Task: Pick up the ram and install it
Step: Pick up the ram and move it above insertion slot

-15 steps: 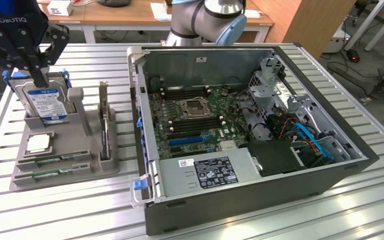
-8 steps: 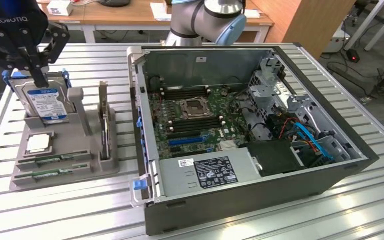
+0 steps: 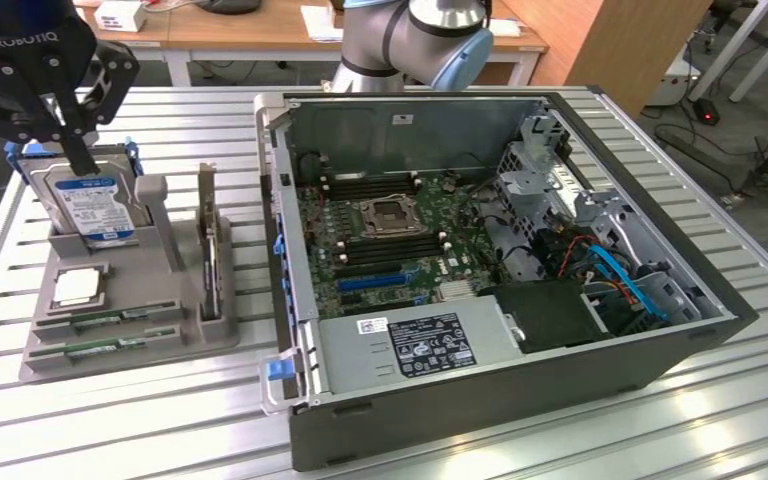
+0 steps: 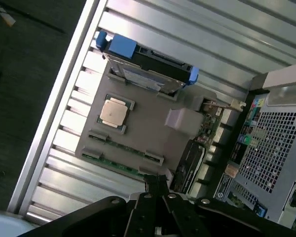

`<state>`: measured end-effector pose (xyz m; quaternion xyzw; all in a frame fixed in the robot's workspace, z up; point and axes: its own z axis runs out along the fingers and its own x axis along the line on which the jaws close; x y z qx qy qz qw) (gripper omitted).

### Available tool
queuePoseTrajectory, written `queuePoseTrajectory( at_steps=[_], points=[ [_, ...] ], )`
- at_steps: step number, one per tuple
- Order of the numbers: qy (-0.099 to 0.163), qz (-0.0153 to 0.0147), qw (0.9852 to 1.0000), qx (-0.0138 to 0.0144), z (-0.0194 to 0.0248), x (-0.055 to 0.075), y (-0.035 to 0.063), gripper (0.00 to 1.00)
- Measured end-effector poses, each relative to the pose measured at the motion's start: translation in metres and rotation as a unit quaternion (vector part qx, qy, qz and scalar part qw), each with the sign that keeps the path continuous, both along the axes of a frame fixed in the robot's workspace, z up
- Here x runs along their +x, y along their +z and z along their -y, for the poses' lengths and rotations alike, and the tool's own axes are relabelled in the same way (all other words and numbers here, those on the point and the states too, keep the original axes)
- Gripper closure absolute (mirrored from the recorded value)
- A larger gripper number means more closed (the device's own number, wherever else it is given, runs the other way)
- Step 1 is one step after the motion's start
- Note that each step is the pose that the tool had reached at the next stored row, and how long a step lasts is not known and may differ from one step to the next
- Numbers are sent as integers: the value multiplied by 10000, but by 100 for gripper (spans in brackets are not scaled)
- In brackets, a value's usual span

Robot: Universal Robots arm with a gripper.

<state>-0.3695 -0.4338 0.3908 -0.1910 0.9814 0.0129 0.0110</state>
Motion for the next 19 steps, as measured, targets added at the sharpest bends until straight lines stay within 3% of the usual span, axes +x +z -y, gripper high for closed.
queuePoseTrajectory(
  at_steps=[5, 10, 15, 19],
  points=[
    [455, 0, 9990, -5, 0, 0, 0, 91],
    [911, 0, 9958, -8, 0, 0, 0, 91],
    [1358, 0, 9907, -13, 0, 0, -1, 91],
    [1719, 0, 9851, -18, 0, 0, -1, 91]
  ],
)
